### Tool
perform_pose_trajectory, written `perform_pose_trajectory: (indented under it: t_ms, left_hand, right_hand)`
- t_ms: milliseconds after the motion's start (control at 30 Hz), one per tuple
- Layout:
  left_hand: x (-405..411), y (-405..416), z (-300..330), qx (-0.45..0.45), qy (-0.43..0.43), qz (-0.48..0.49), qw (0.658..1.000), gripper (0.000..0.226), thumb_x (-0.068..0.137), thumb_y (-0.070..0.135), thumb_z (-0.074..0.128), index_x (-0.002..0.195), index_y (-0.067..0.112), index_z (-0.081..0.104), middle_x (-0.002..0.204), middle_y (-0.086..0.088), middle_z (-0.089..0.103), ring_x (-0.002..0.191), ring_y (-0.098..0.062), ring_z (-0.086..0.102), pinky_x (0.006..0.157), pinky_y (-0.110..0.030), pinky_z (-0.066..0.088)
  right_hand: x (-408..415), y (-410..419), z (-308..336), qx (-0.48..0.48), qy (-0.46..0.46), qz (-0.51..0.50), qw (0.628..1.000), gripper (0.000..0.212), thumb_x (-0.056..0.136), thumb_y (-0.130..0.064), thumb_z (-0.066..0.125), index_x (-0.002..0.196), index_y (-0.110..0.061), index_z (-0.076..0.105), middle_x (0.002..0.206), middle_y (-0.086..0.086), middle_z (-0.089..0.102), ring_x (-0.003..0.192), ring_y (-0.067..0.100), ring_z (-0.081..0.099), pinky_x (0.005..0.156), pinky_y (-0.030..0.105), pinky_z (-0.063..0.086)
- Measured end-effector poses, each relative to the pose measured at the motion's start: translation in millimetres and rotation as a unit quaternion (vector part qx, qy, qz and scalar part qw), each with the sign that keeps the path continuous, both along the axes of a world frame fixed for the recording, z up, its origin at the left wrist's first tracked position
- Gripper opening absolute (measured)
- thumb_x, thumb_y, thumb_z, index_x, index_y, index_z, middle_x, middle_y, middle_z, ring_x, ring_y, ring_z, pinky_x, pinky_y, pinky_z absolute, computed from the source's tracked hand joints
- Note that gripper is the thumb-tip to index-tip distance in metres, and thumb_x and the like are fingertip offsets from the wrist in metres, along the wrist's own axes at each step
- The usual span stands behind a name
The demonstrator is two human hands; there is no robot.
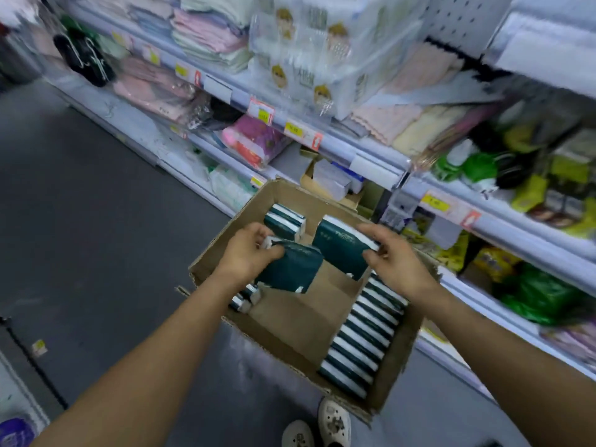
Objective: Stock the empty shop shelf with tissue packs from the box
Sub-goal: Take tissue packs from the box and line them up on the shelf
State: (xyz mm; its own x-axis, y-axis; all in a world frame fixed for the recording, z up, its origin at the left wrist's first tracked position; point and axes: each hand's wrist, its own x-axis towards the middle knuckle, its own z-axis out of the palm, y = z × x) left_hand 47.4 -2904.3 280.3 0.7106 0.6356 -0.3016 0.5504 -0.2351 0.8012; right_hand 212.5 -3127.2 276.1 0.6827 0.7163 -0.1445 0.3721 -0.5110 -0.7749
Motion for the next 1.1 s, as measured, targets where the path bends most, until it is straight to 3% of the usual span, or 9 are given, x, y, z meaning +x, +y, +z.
perform_pose_trajectory:
  t_ms: [133, 167, 233, 300, 433, 567, 733, 867, 1100]
  left_hand:
    - [8.8, -27.6, 61.2, -0.025, -0.081, 0.002, 0.996, 0.022, 0.085, 0.013, 0.074, 0.102, 0.012, 0.06, 0.082, 0.007, 0.058, 0.073, -0.004, 0.055, 0.056, -0.004, 0.04]
    - [10.9, -32.8, 74.8, -0.029, -0.095, 0.002, 0.995, 0.021, 0.084, 0.014, 0.075, 0.1, 0.014, 0.061, 0.084, 0.006, 0.06, 0.078, -0.008, 0.059, 0.062, -0.006, 0.045]
    - [16.0, -39.7, 100.0, -0.054, -0.123, 0.003, 0.991, 0.02, 0.08, 0.02, 0.079, 0.091, 0.019, 0.063, 0.088, 0.003, 0.065, 0.091, -0.024, 0.066, 0.08, -0.031, 0.057]
    - [24.3, -45.7, 126.7, -0.063, -0.143, -0.015, 0.988, 0.018, 0.079, 0.022, 0.08, 0.087, 0.022, 0.064, 0.089, 0.001, 0.068, 0.096, -0.031, 0.067, 0.086, -0.047, 0.056]
    - [46.2, -57.5, 175.1, -0.02, -0.159, -0.077, 0.984, 0.018, 0.083, 0.024, 0.077, 0.094, 0.023, 0.064, 0.098, -0.001, 0.067, 0.102, -0.022, 0.063, 0.088, -0.032, 0.051]
    - [64.6, -73.5, 216.7, 0.034, -0.174, -0.144, 0.974, 0.021, 0.083, 0.034, 0.076, 0.099, 0.03, 0.063, 0.1, 0.008, 0.065, 0.098, -0.012, 0.061, 0.088, -0.031, 0.048]
    - [90.3, -82.2, 255.0, 0.006, -0.236, -0.126, 0.964, 0.015, 0.083, 0.032, 0.076, 0.094, 0.027, 0.067, 0.1, -0.002, 0.071, 0.097, -0.023, 0.067, 0.088, -0.046, 0.055]
    - [118.2, -97.3, 271.6, -0.026, -0.269, -0.106, 0.957, 0.02, 0.083, 0.031, 0.075, 0.098, 0.021, 0.068, 0.1, -0.004, 0.071, 0.097, -0.025, 0.068, 0.087, -0.045, 0.054]
    - [149.0, -108.7, 283.0, -0.065, -0.274, -0.113, 0.953, 0.017, 0.084, 0.027, 0.076, 0.096, 0.02, 0.067, 0.097, -0.005, 0.072, 0.095, -0.028, 0.069, 0.085, -0.043, 0.055]
  right_hand:
    - [6.5, -37.0, 74.1, 0.059, -0.04, -0.021, 0.997, 0.04, 0.096, -0.007, 0.055, 0.119, -0.039, 0.056, 0.119, -0.003, 0.062, 0.093, 0.028, 0.061, 0.079, 0.03, 0.051]
    - [7.5, -45.9, 90.8, 0.074, -0.06, -0.027, 0.995, 0.041, 0.095, -0.006, 0.056, 0.117, -0.04, 0.057, 0.12, -0.01, 0.062, 0.095, 0.03, 0.061, 0.079, 0.028, 0.05]
    - [7.9, -63.5, 119.9, 0.096, -0.087, -0.042, 0.991, 0.039, 0.094, -0.005, 0.057, 0.115, -0.037, 0.061, 0.12, -0.022, 0.058, 0.089, 0.028, 0.062, 0.075, 0.02, 0.049]
    - [8.2, -78.9, 145.3, 0.108, -0.103, -0.059, 0.987, 0.036, 0.094, -0.007, 0.057, 0.118, -0.033, 0.063, 0.12, -0.019, 0.059, 0.089, 0.022, 0.063, 0.074, 0.017, 0.048]
    - [7.1, -102.3, 194.6, 0.139, -0.142, -0.098, 0.975, 0.03, 0.094, -0.009, 0.058, 0.114, -0.032, 0.063, 0.111, -0.013, 0.063, 0.092, 0.014, 0.063, 0.078, 0.023, 0.05]
    - [17.1, -127.2, 247.0, 0.152, -0.199, -0.13, 0.959, 0.025, 0.093, -0.009, 0.06, 0.11, -0.027, 0.067, 0.084, -0.019, 0.061, 0.069, 0.008, 0.057, 0.068, 0.024, 0.049]
    - [50.7, -137.9, 302.7, 0.177, -0.279, -0.161, 0.93, 0.024, 0.094, -0.01, 0.06, 0.109, -0.026, 0.067, 0.11, -0.009, 0.064, 0.094, 0.013, 0.06, 0.075, 0.016, 0.048]
    - [87.2, -129.8, 330.2, 0.16, -0.333, -0.187, 0.91, 0.022, 0.095, -0.013, 0.058, 0.111, -0.026, 0.066, 0.105, -0.004, 0.06, 0.086, 0.015, 0.054, 0.076, 0.009, 0.039]
    - [147.8, -110.9, 328.5, 0.034, -0.38, -0.144, 0.913, 0.027, 0.096, -0.009, 0.053, 0.118, -0.02, 0.064, 0.115, 0.004, 0.055, 0.084, 0.02, 0.053, 0.081, 0.037, 0.046]
